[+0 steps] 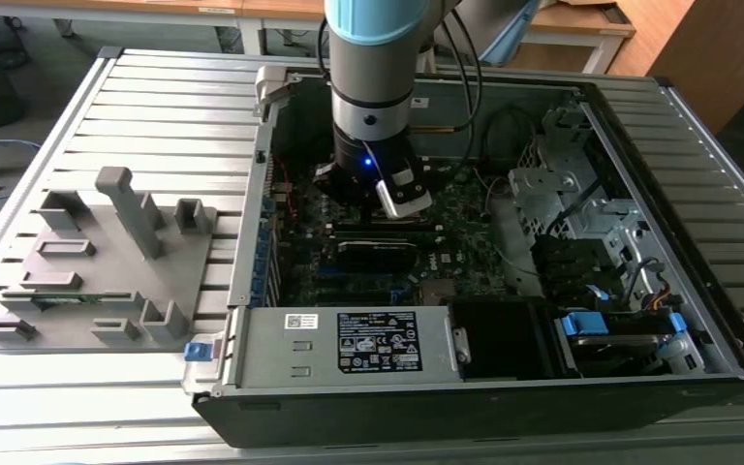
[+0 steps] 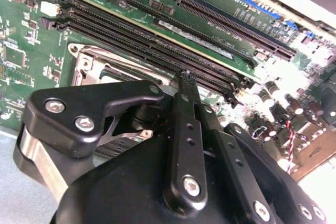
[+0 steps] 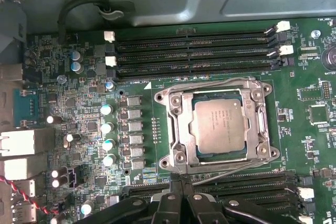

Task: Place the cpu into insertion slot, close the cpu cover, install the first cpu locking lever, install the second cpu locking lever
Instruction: 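Install the second cpu locking lever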

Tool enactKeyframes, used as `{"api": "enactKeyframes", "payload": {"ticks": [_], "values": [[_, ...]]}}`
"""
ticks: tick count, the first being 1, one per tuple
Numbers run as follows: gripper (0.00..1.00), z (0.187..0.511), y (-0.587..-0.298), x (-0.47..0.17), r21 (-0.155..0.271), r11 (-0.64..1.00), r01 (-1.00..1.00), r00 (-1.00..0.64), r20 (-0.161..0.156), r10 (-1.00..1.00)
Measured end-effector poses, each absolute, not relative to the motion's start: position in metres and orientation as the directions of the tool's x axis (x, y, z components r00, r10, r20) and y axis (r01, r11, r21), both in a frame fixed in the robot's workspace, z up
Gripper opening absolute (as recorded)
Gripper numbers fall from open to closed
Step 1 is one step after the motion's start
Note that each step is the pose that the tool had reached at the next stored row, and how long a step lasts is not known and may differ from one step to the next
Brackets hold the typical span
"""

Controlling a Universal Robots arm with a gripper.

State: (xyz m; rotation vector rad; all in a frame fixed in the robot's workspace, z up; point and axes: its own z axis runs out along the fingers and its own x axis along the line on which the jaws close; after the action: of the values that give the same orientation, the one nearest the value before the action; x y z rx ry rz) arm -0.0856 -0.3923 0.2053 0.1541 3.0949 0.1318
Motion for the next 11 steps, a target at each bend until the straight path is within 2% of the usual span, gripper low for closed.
{"api": "enactKeyframes", "payload": {"ticks": [11], "values": [[0.1, 0.2035, -0.3931, -0.0856, 0.126, 0.987, 0.097, -0.994, -0.032, 0.102]]}}
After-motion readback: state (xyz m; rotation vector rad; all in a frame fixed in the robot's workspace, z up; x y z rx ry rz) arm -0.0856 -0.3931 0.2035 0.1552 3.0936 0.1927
